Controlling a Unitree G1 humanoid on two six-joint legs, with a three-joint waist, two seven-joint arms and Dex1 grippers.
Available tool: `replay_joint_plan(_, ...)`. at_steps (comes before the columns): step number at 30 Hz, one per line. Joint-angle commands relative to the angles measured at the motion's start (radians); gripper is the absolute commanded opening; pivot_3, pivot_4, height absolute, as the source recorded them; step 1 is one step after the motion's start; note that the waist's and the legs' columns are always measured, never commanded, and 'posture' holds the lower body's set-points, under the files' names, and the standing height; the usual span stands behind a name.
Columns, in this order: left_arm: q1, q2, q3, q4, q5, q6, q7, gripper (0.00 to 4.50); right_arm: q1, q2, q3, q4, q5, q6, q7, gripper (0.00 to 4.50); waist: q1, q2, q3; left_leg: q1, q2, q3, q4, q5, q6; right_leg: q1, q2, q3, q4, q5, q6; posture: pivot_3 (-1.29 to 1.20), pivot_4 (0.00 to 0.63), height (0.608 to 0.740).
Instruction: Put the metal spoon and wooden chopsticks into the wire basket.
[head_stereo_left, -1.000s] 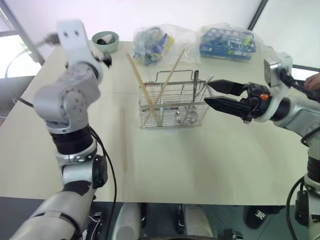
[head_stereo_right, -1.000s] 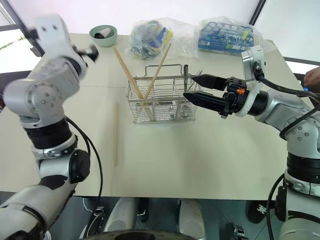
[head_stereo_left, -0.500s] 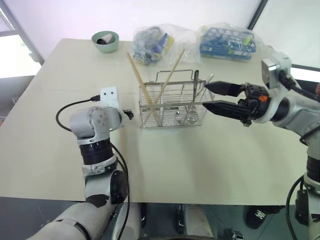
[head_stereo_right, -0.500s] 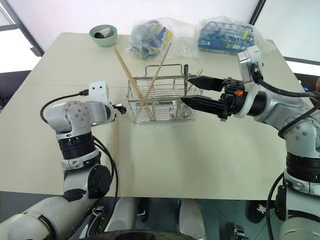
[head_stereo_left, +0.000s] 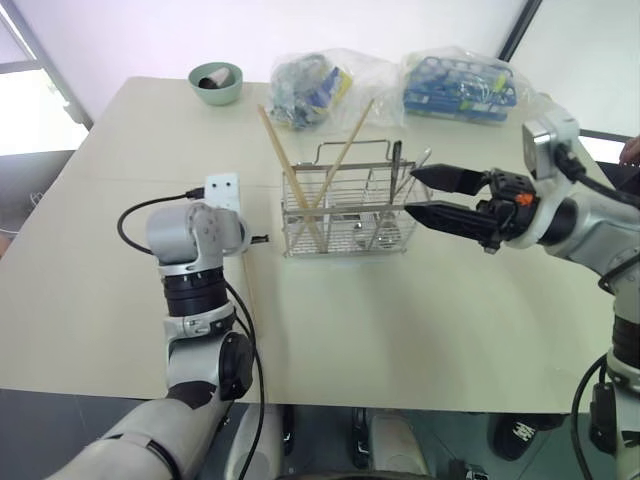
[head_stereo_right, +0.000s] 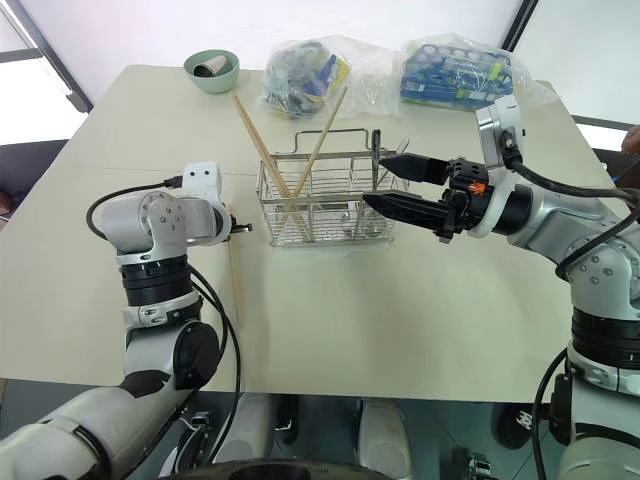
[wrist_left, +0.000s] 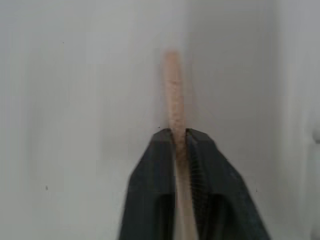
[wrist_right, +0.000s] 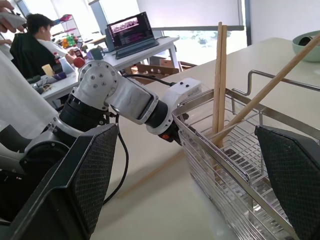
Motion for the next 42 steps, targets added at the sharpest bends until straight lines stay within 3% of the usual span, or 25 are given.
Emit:
replay_joint_plan(1,-0.030,0.049,-0.011,0.020,0.037,-0.110,-0.019,0.05,-0.001,0.004,-0.040,-0.027,0.017,-0.020,-0.001,4.50,-0.003,0.000,0.000,0.000,0.000,0.000,0.000,0.000,0.000,0.000,0.000,0.000,0.000,0.000,0.000,0.00,0.150,0.717)
replay_joint_plan(3,-0.041,0.118,-0.034,0.045,0.069,-0.274,-0.026,0.05,0.000,0.005,-0.042,-0.027,0.019,-0.020,-0.003,4.50,-0.007,0.000,0.000,0.000,0.001,0.000,0.000,0.000,0.000,-0.001,0.001,0.000,0.000,0.000,0.000,0.00,0.150,0.717)
replay_joint_plan(7,-0.118,0.240,-0.008,0.111,0.115,-0.782,-0.013,0.05,0.004,0.004,-0.047,-0.028,0.023,-0.016,-0.006,4.50,-0.006,0.000,0.000,-0.002,0.002,0.002,-0.001,0.000,-0.001,-0.004,0.002,0.001,0.000,0.001,-0.001,0.00,0.150,0.717)
replay_joint_plan(11,-0.219,0.280,0.098,0.122,-0.047,-1.096,-0.175,0.05,-0.001,0.001,-0.049,-0.029,0.030,-0.006,-0.012,4.50,0.004,-0.001,0.000,-0.005,0.001,0.002,-0.001,0.000,-0.001,-0.005,-0.001,0.000,-0.001,0.001,-0.001,0.00,0.150,0.717)
replay_joint_plan(14,-0.259,0.293,0.142,0.111,-0.164,-1.122,-0.262,0.05,-0.003,-0.003,-0.050,-0.026,0.032,-0.004,-0.012,4.50,0.010,-0.001,0.000,-0.006,-0.001,0.004,0.000,0.000,-0.001,-0.005,-0.003,0.000,-0.003,0.001,-0.001,0.00,0.150,0.717)
replay_joint_plan(19,-0.349,0.294,0.212,0.007,-0.515,-0.999,-0.405,0.05,-0.017,-0.005,-0.042,-0.016,0.033,0.002,-0.017,4.50,0.013,-0.002,0.001,-0.006,0.001,0.003,0.001,0.000,0.000,-0.005,0.000,0.000,-0.002,0.002,0.000,0.00,0.150,0.717)
replay_joint_plan(24,-0.332,0.262,0.115,-0.098,-0.657,-0.923,-0.470,0.05,-0.016,0.001,-0.035,-0.016,0.026,-0.003,-0.022,4.50,0.014,-0.002,0.001,-0.005,0.000,0.003,0.001,0.001,-0.001,-0.004,0.000,0.000,-0.002,0.002,0.001,0.00,0.150,0.717)
replay_joint_plan(29,-0.293,0.209,-0.009,-0.140,-0.667,-0.923,-0.508,0.05,-0.020,0.008,-0.036,-0.021,0.030,-0.004,-0.036,4.50,0.019,-0.002,0.001,-0.004,0.000,0.004,0.002,0.001,-0.001,-0.002,0.001,0.000,-0.002,0.002,0.001,0.00,0.150,0.717)
replay_joint_plan(42,-0.115,0.169,-0.298,-0.100,-0.414,-1.107,-0.652,0.05,0.015,0.004,-0.083,-0.056,0.064,0.002,-0.088,4.50,0.020,-0.001,0.001,-0.004,0.001,0.005,0.002,0.000,0.002,-0.003,0.003,0.001,-0.002,0.002,0.001,0.00,0.150,0.717)
